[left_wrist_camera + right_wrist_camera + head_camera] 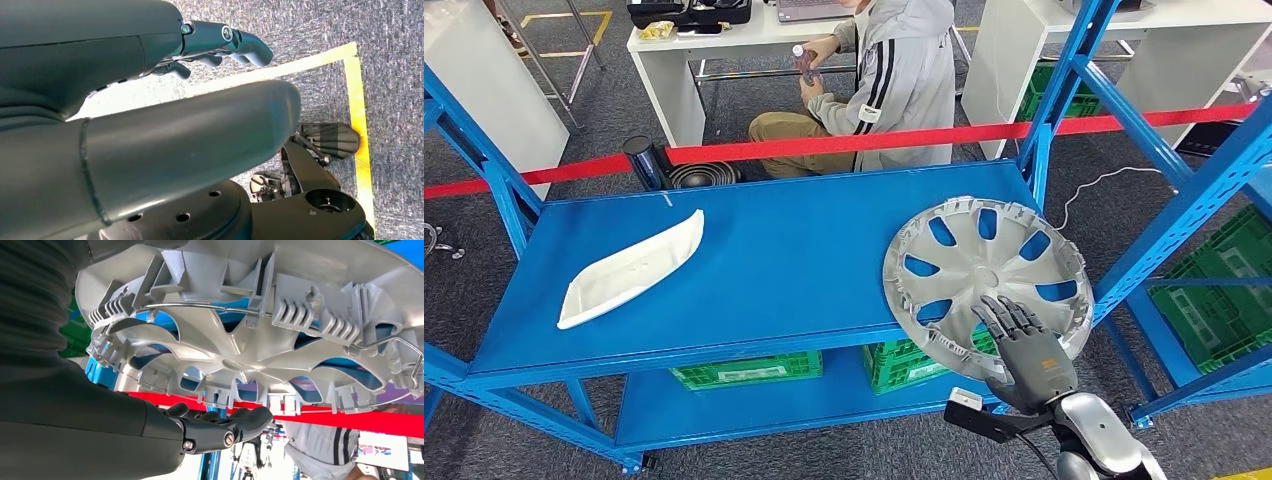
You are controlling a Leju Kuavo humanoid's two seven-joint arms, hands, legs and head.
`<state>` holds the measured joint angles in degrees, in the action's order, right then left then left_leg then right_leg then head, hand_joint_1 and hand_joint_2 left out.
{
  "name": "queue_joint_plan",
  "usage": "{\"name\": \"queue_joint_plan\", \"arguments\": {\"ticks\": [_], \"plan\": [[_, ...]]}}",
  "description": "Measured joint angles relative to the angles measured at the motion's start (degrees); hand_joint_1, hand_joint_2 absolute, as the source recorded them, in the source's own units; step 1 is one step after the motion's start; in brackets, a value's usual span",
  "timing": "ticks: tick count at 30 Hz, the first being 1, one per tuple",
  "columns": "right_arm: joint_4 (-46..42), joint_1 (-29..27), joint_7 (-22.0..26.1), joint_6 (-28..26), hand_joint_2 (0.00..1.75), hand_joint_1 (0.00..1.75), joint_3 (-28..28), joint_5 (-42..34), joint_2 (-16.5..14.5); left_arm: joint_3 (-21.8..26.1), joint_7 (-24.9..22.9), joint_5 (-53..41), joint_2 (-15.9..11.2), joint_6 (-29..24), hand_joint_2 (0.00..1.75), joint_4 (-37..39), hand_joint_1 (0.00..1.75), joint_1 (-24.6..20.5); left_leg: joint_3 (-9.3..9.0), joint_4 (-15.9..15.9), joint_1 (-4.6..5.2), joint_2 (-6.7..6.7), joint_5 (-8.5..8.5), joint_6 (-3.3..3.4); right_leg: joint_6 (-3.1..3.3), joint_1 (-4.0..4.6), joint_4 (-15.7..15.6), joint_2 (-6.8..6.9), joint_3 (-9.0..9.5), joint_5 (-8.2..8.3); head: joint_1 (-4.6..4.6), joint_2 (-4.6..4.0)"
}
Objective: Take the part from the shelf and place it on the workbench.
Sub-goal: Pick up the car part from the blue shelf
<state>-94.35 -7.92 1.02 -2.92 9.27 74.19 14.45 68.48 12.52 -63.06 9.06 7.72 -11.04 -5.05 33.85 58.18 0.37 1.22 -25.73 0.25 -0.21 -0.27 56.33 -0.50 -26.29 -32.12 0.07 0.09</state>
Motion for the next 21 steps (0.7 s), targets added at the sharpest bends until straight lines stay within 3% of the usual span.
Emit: {"name": "queue_joint_plan", "arguments": {"ticks": [12, 21], "plan": [[0.1, 0.2, -0.7, -0.4, 1.75, 0.00, 0.0, 0.9, -0.1, 0.0, -0.1, -0.2, 0.0, 0.0, 0.00, 0.0, 0.00, 0.0, 0.00, 0.0, 0.00, 0.00, 0.00, 0.00, 0.00, 0.00, 0.0, 0.00, 0.01, 0.00, 0.00, 0.00], [-6.3, -0.6, 4.9, -1.8, 1.75, 0.00, 0.5, -4.3, -0.4, 0.0, 0.1, -0.2, 0.0, 0.0, 0.00, 0.0, 0.00, 0.0, 0.00, 0.0, 0.00, 0.04, 0.00, 0.00, 0.00, 0.00, 0.0, 0.01, 0.00, 0.00, 0.00, 0.00]]}}
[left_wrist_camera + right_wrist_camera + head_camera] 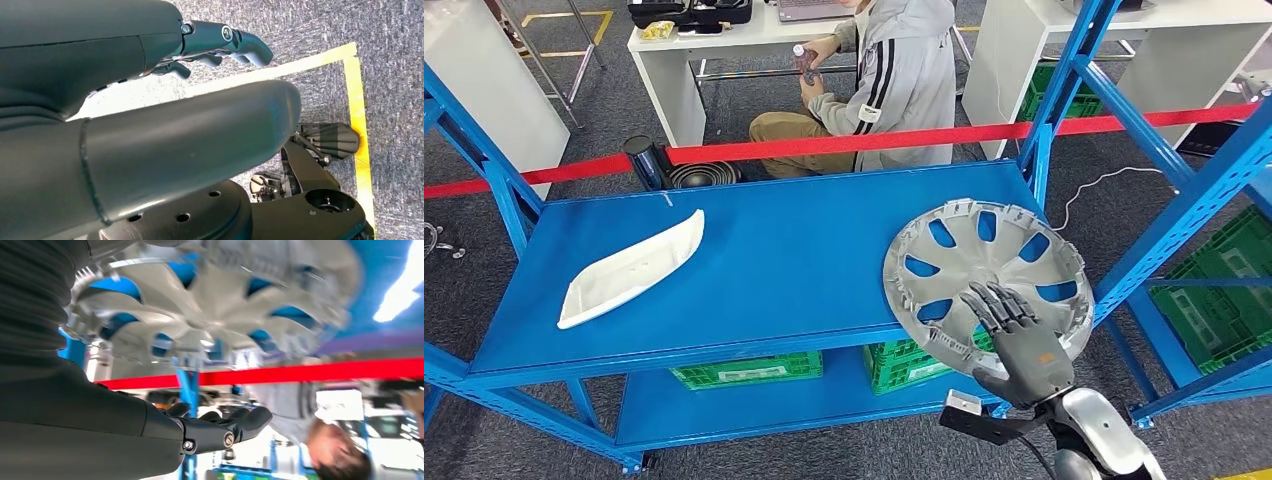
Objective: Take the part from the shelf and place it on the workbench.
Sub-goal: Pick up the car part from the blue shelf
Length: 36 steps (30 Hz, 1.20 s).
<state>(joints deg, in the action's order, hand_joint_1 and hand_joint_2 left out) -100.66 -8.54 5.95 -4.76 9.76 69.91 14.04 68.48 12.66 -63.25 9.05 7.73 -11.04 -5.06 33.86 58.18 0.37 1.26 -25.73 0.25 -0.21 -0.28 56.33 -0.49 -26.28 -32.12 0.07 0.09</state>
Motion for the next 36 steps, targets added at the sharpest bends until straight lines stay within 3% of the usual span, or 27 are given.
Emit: {"name": "queue_joint_plan", "arguments": {"ticks": [8, 19, 36], "plan": [[-9.5, -2.2, 3.0, 2.9, 1.75, 0.00, 0.3, -6.8, 5.0, 0.0, 0.4, 0.3, 0.0, 0.0, 0.00, 0.0, 0.00, 0.0, 0.01, 0.0, 0.01, -0.05, -0.03, -0.01, 0.00, -0.01, 0.0, -0.02, -0.03, -0.01, 0.00, 0.00], [-12.6, -4.5, 0.4, 5.0, 1.75, 0.00, -1.1, -5.2, 8.6, 0.0, 1.0, 0.7, 0.0, 0.2, 0.00, 0.0, 0.00, 0.0, 0.01, 0.0, 0.01, -0.05, -0.03, -0.01, 0.00, -0.01, 0.0, -0.02, -0.02, -0.01, 0.00, 0.00], [-1.2, -3.1, -3.3, 6.0, 1.75, 0.00, -3.9, -3.6, 8.2, 0.6, -0.3, 0.8, 0.2, 0.0, 0.00, 0.0, 0.00, 0.0, 0.01, 0.0, 0.01, -0.01, -0.03, -0.01, 0.00, -0.01, 0.0, -0.01, -0.02, -0.01, 0.00, 0.00]]}}
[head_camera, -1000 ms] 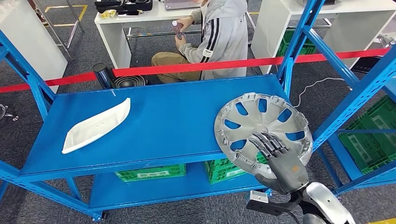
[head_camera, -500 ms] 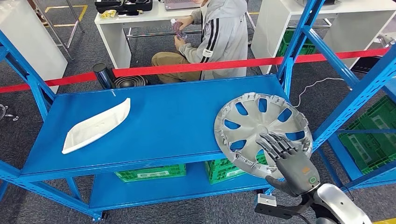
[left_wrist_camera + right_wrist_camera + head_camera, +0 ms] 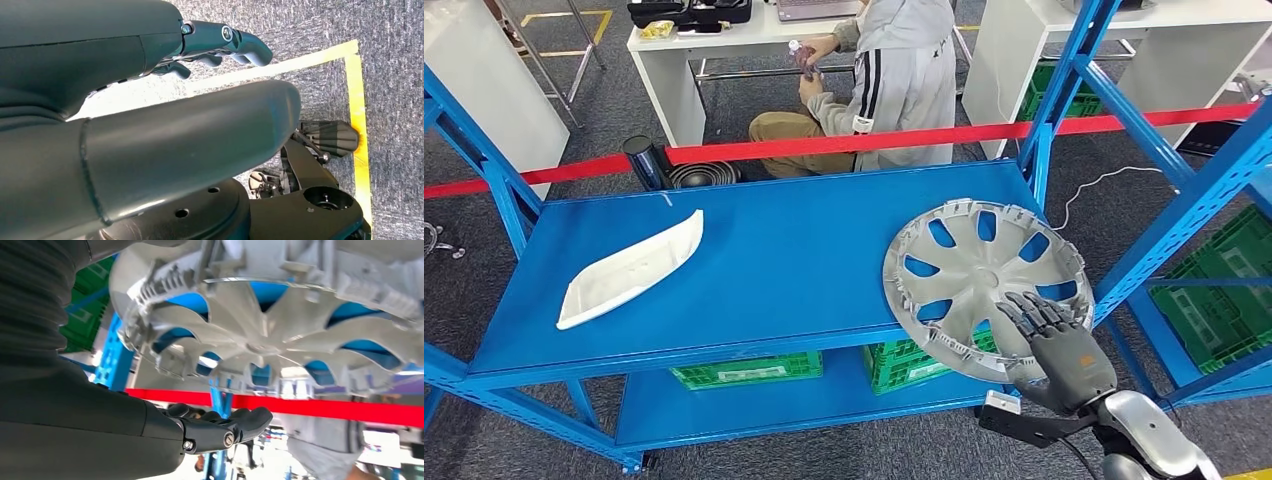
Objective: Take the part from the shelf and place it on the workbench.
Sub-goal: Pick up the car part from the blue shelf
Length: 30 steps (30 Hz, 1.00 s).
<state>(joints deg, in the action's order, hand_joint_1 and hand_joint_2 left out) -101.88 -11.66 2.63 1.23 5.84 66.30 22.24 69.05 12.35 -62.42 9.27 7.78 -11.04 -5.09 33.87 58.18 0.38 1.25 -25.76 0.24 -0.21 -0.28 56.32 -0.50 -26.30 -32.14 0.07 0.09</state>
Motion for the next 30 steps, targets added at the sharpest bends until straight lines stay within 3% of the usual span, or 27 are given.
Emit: {"name": "queue_joint_plan", "arguments": {"ticks": [30], "plan": [[1.6, -6.1, -2.3, 1.8, 1.75, 0.00, -7.6, 4.4, -3.1, 0.7, -0.5, 0.4, 0.0, -0.4, 0.00, 0.0, 0.00, 0.1, -0.01, 0.0, 0.01, -0.01, -0.04, 0.04, 0.02, -0.01, 0.0, 0.02, 0.00, -0.02, 0.00, 0.00]]}}
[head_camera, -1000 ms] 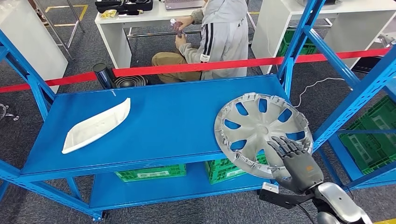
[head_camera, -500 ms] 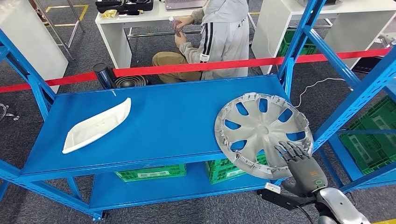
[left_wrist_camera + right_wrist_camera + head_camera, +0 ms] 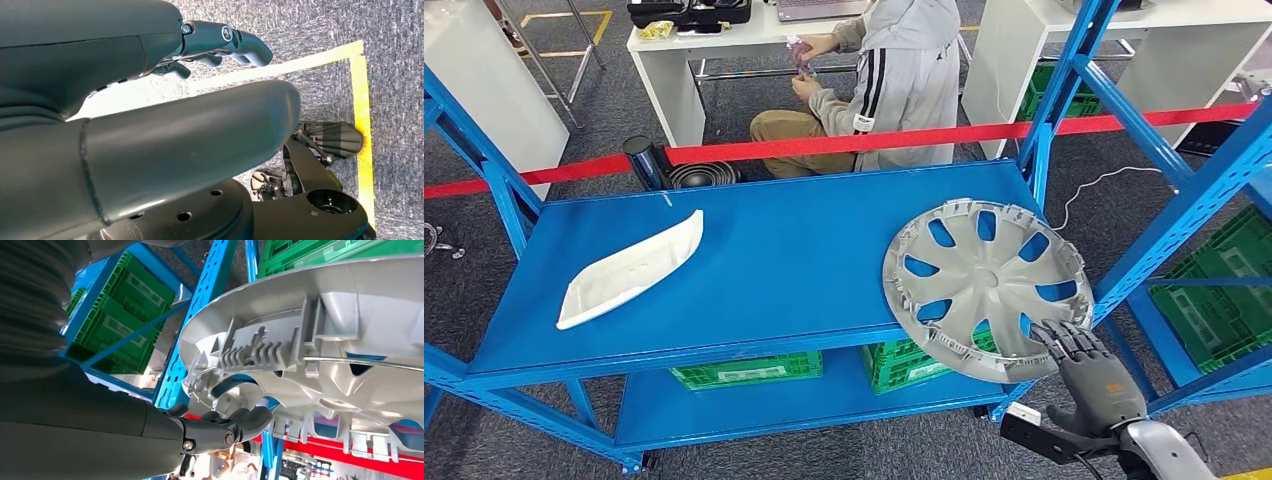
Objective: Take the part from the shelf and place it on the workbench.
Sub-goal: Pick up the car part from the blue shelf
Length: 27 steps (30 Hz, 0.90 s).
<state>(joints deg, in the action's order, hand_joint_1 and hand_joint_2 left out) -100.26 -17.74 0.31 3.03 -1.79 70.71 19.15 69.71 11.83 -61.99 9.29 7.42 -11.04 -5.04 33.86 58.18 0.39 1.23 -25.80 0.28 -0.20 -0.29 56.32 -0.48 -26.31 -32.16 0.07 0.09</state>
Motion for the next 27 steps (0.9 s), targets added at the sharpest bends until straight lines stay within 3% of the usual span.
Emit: {"name": "queue_joint_plan", "arguments": {"ticks": [27], "plan": [[3.3, -2.5, 2.4, -2.3, 1.75, 0.00, -0.4, -0.5, -2.5, 0.2, 0.0, -0.2, 0.5, -0.2, 0.00, 0.0, 0.00, 0.1, 0.00, 0.0, 0.00, -0.01, 0.00, 0.00, 0.00, 0.01, 0.0, -0.01, 0.01, -0.01, 0.00, 0.00]]}}
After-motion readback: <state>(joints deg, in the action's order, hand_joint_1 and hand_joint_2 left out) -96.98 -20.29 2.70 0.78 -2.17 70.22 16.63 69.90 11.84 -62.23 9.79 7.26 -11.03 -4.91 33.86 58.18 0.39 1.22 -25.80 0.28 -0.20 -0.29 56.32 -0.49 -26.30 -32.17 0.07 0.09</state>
